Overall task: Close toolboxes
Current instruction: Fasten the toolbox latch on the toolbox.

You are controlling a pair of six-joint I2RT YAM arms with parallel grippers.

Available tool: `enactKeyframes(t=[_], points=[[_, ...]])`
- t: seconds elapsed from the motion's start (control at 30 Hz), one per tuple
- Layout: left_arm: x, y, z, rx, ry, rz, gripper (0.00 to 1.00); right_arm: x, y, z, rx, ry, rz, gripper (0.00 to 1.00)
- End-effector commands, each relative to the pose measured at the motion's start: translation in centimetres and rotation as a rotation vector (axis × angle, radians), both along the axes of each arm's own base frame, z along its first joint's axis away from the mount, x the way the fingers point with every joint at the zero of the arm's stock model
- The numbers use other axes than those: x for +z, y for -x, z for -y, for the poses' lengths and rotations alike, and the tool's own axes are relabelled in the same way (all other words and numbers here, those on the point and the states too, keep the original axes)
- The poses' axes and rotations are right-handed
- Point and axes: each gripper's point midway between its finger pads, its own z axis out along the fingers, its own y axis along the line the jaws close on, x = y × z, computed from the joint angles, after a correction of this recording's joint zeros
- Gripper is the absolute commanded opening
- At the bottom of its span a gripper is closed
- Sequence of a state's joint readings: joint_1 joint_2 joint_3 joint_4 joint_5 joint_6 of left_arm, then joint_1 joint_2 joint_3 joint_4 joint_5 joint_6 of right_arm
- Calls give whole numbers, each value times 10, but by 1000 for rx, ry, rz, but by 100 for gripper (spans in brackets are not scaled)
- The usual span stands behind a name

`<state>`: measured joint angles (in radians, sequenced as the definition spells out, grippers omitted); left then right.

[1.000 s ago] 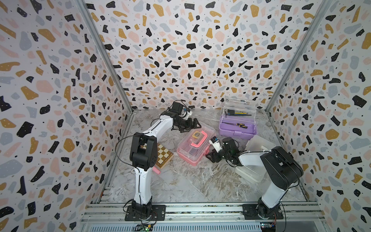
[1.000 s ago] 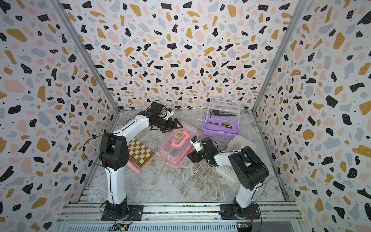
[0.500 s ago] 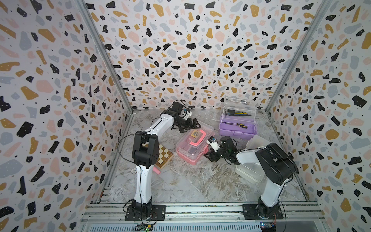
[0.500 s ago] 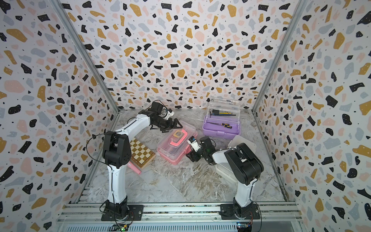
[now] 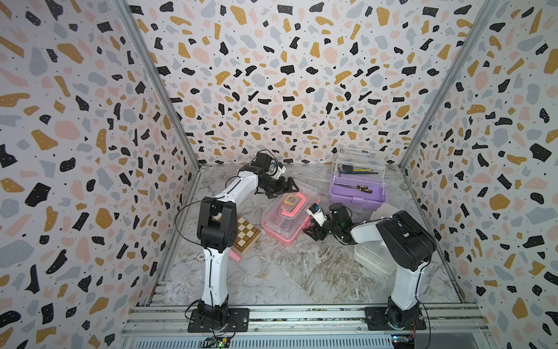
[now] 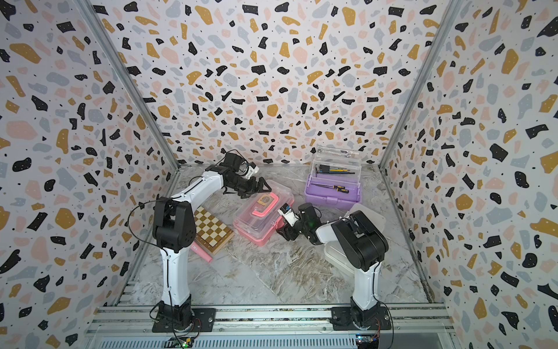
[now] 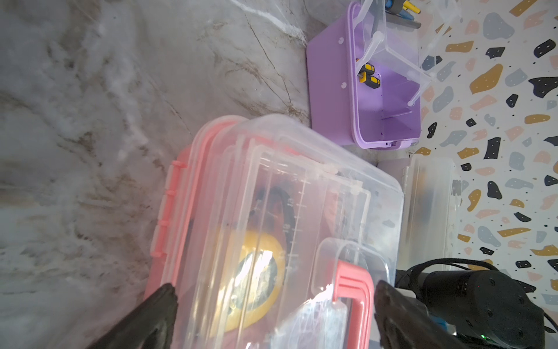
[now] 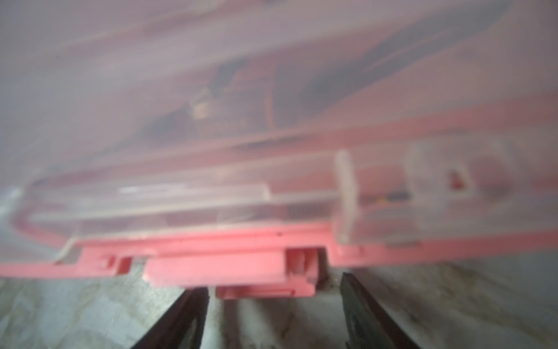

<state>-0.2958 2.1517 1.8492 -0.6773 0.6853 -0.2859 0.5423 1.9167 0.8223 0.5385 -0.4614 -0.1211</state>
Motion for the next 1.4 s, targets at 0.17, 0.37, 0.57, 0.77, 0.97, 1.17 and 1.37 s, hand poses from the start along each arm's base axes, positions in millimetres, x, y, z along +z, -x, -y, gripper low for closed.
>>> enactKeyframes(t=[0.17, 0.37, 0.57, 0.77, 0.97, 1.17, 1.37], points=[[-18, 16, 3, -42, -19, -75, 99, -7, -9, -6, -46, -42, 50, 69], [-15, 16, -1, -36, -20, -76, 99, -12, -11, -2, -95, -77, 80, 38], [-16, 16, -9, -37, -46, -63, 99, 6, -2, 11, -116, -46, 101, 31], [-20, 20, -17, -57, -109, -41, 99, 30, 5, 21, -134, -12, 95, 30], [-27, 27, -24, -57, -145, -46, 97, 50, 8, 22, -121, 15, 72, 31], [-32, 38, -28, -55, -171, -48, 96, 66, 9, 18, -92, 26, 49, 30], [-37, 44, -27, -55, -183, -50, 94, 85, 5, 8, -57, 28, 21, 28]])
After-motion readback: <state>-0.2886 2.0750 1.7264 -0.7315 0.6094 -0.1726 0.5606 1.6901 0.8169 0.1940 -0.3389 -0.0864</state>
